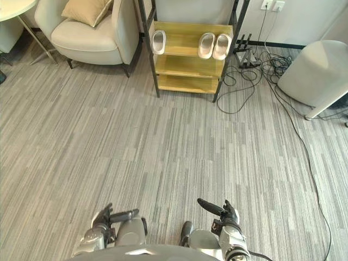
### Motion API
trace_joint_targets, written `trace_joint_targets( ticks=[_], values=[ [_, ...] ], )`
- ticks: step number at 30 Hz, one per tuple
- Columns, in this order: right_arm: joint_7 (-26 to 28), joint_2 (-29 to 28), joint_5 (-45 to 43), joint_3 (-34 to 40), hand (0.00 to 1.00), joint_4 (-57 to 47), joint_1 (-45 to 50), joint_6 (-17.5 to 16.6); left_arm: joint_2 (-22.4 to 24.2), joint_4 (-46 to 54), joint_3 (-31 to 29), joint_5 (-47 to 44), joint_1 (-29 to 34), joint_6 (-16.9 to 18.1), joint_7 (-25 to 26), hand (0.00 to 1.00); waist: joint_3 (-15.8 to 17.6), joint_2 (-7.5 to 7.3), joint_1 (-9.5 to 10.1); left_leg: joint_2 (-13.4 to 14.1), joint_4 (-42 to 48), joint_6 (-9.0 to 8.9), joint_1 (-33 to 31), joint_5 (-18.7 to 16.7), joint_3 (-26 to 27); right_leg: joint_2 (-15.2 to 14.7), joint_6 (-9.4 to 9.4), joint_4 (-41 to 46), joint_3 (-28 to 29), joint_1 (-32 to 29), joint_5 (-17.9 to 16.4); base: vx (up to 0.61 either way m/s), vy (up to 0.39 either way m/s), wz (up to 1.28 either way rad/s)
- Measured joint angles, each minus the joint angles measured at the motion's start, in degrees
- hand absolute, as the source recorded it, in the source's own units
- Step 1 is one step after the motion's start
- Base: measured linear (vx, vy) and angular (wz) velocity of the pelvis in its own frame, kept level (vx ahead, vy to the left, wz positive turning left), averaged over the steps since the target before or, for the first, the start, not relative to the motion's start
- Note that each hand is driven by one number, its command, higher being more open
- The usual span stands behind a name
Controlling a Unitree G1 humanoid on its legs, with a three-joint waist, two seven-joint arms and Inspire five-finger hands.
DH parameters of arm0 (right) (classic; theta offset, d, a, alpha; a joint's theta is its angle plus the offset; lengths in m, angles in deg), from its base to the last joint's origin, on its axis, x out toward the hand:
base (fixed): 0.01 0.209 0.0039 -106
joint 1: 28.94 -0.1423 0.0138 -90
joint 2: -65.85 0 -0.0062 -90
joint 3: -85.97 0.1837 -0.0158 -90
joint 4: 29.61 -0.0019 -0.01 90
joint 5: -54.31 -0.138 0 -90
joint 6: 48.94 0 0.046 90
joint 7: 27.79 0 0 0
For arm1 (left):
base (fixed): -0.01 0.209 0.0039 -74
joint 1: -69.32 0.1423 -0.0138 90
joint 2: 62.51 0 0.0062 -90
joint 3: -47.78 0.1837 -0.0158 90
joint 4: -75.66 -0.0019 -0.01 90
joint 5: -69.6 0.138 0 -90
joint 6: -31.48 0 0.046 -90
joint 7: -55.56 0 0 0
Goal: Organize the slippers on the shoe rack
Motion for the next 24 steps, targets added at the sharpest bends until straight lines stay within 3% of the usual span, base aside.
trace_joint_targets(
  ticks=[1, 2, 3, 4, 5, 6, 8, 10, 11, 12, 13, 14, 15, 16, 18, 19, 20, 21, 22, 23, 24],
  values=[
    [-0.2, -0.3, 0.01, 0.01, 1.0, -0.07, -0.04, 0.01, -0.11, 0.11, 0.0, -0.34, -0.36, -0.02, -0.02, 1.0, 0.34, -0.71, 0.44, -2.12, -7.66, 0.0, -0.69, 0.0, 0.13, -1.18, 1.05, -0.52, 0.53, 1.31, -0.67, 0.33, 0.145, -0.35],
    [-0.47, -0.37, 0.02, 0.02, 1.0, -0.05, 0.02, -0.03, -0.14, 0.38, 0.08, -0.51, -0.45, 0.12, 0.04, 1.0, 0.58, -1.27, 0.81, -5.6, -20.03, -0.14, -0.54, 2.39, -0.4, -2.83, 3.01, -0.79, 1.35, 2.76, -2.15, 0.51, 0.277, -0.52],
    [-0.61, 0.4, 0.03, -0.18, 1.0, 0.52, 0.55, -0.06, 0.38, 0.07, 0.75, -0.48, 0.24, 0.26, 0.1, 1.0, -0.17, -0.07, 1.45, -7.28, -32.12, -0.21, 1.03, 14.35, -1.56, -3.22, 5.25, -0.76, 3.16, 4.0, -4.36, 0.54, 0.29, -0.55],
    [-0.63, 0.29, 0.02, -0.45, 1.0, 1.15, 0.54, -0.05, 0.27, -0.44, 0.69, -0.5, 0.25, 0.26, 0.14, 1.0, -0.18, -0.19, 1.77, -7.74, -32.64, 2.61, 1.78, 16.01, -1.24, -3.52, 6.03, -0.72, 4.08, 4.46, -4.92, 0.46, 0.253, -0.38],
    [-0.6, -0.58, 0.05, -1.78, 1.0, 1.81, 0.02, 0.25, -0.81, -0.79, 0.57, -0.44, -0.22, 0.12, 0.12, 1.0, -0.54, -2.58, 1.61, -9.98, -33.4, 3.3, 2.23, 14.65, -0.38, -5.77, 5.47, -0.69, 4.69, 4.46, -5.27, 0.46, 0.189, -0.03],
    [-0.55, -1.02, 0.09, -1.59, 1.0, 2.26, 0.35, 0.4, -1.23, -0.76, 0.52, -0.45, -0.65, 0.19, 0.07, 1.0, -0.69, -3.68, 1.61, -11.35, -31.59, 4.77, 2.14, 13.18, 0.02, -7.27, 5.64, -0.21, 5.41, 4.66, -5.11, 0.44, 0.181, 0.11],
    [-0.5, -1.1, 0.08, -1.63, 1.0, 2.67, 0.41, 0.96, -1.27, -1.02, 0.4, -0.47, -0.59, -0.11, 0.1, 1.0, -0.93, -3.98, 2.05, -11.63, -27.81, 6.9, 2.27, 10.8, 1.05, -8.35, 6.04, 2.12, 7.08, 5.01, -5.22, 0.37, 0.157, -0.11],
    [-0.26, -1.58, 0.2, -1.74, 1.0, 2.68, 0.09, 0.84, -1.53, -2.36, 0.47, -0.47, 0.27, -0.28, 0.09, 1.0, -1.34, -4.06, 2.56, -10.83, -26.14, 7.17, 6.3, 6.53, 3.3, -9.47, 6.68, 13.08, 10.1, 2.56, -4.99, 0.39, 0.173, -0.53],
    [0.12, -1.59, 0.66, -1.99, 1.0, 2.66, 0.06, 0.76, -1.66, -2.71, 0.77, -0.46, 0.65, -0.72, 0.1, 1.0, -1.77, -4.01, 2.26, -10.67, -27.3, 7.09, 8.51, 4.79, 3.7, -9.98, 10.05, 21.53, 10.85, -0.75, -3.79, 0.39, 0.179, -0.53],
    [0.34, -1.56, 0.88, -2.77, 1.0, 2.7, 0.21, 0.61, -2.33, -3.09, 1.78, -0.44, 0.89, -1.08, 0.05, 1.0, -2.15, -4.48, 1.91, -10.97, -29.22, 7.17, 11.29, 3.48, 4.2, -11.47, 15.79, 33.15, 11.19, -5.76, -0.5, 0.33, 0.149, -0.35],
    [0.49, -1.62, 1.33, -2.88, 1.0, 2.78, 0.34, 0.63, -2.85, -3.29, 2.58, -0.43, 1.04, -1.18, 0.06, 1.0, -2.26, -4.84, 1.87, -11.36, -30.44, 7.18, 13.27, 3.1, 4.52, -12.53, 17.37, 40.26, 11.25, -9.23, 1.07, 0.34, 0.111, -0.2],
    [0.63, -1.44, 1.64, -2.83, 1.0, 2.3, 0.82, 0.22, -3.3, -3.84, 3.44, -0.42, 1.1, -1.31, 0.07, 1.0, -2.31, -4.89, 1.24, -12.03, -32.35, 7.41, 16.62, 2.72, 4.51, -14.01, 14.19, 48.7, 9.85, -13.51, -0.87, 0.28, 0.059, -0.09],
    [0.63, -1.43, 1.72, -2.84, 1.0, 2.22, 0.82, 0.16, -3.3, -3.85, 3.46, -0.41, 1.11, -1.31, 0.08, 1.0, -2.31, -4.89, 1.2, -12.05, -32.48, 7.41, 16.76, 2.69, 4.5, -14.04, 13.93, 49.04, 9.7, -13.62, -1.04, 0.35, 0.04, 0.07],
    [0.65, -0.74, 2.35, -2.84, 1.0, 1.78, 0.68, -0.25, -3.28, -4.26, 3.52, -0.42, 1.21, -1.35, 0.11, 1.0, -2.32, -4.89, 0.38, -12.33, -35.46, 7.36, 21.54, 2.71, 4.35, -14.78, 9.82, 51.05, 5.62, -16.76, -4.6, 0.35, 0.007, 0.14],
    [0.67, -0.42, 2.43, -2.9, 1.0, 1.29, 0.58, -0.57, -3.16, -4.27, 4.26, -0.41, 0.98, -1.24, 0.1, 1.0, -2.32, -4.27, -0.29, -11.64, -38.55, 7.16, 26.5, 2.84, 3.11, -13.62, 5.86, 41.98, -0.42, -21.09, -7.42, 0.43, -0.062, 0.35],
    [0.71, -0.41, 2.41, -2.89, 1.0, 0.94, 0.35, -0.75, -2.97, -4.27, 4.41, -0.38, 0.8, -1.23, 0.09, 1.0, -2.45, -4.03, -1.11, -11.06, -39.6, 7.0, 27.74, 2.91, 2.18, -12.26, 5.9, 34.69, -0.73, -22.98, -7.05, 0.39, -0.123, 0.55],
    [0.7, -0.34, 2.4, -2.83, 1.0, 0.97, 0.05, -0.71, -2.64, -4.28, 4.43, -0.33, 0.6, -1.22, 0.11, 1.0, -2.43, -3.83, -1.58, -10.73, -40.49, 6.61, 28.59, 2.92, 1.22, -11.08, 6.45, 28.11, -0.22, -23.98, -6.02, 0.5, -0.209, 0.62],
    [0.69, -0.25, 2.41, -2.84, 1.0, 1.11, 0.03, -0.65, -2.43, -4.26, 4.41, -0.35, 0.48, -1.17, 0.08, 1.0, -2.49, -3.87, -1.62, -10.62, -41.77, 4.99, 30.0, 2.67, 0.47, -9.77, 6.57, 19.57, 0.71, -24.58, -2.04, 0.52, -0.263, 0.78],
    [0.69, -0.07, 2.41, -2.75, 1.0, 2.13, 0.6, -0.33, -2.52, -4.33, 4.28, -0.33, 0.62, -1.18, 0.03, 1.0, -2.86, -4.72, -1.88, -10.99, -42.68, 2.88, 31.83, 1.38, -1.95, -9.19, 5.42, 14.95, 3.11, -23.98, 9.76, 0.54, -0.279, 0.69],
    [0.78, 0.33, 2.4, -2.71, 1.0, 2.22, 0.6, -0.2, -2.26, -4.62, 4.18, -0.31, 0.39, -1.19, 0.11, 1.0, -3.03, -4.74, -1.97, -10.91, -42.77, 2.44, 32.39, 1.02, -2.43, -9.1, 3.78, 15.83, 2.98, -23.78, 8.68, 0.37, -0.211, 0.56],
    [0.73, 1.51, 2.45, -2.58, 1.0, 2.73, 0.36, -0.03, -0.9, -4.98, 3.38, -0.16, 0.26, -1.04, 0.27, 1.0, -3.4, -2.35, -1.44, -9.03, -43.05, 2.23, 33.1, 0.95, -3.56, -7.98, 3.62, 18.7, 2.32, -23.9, 5.65, 0.27, -0.155, 0.24]
  ],
)
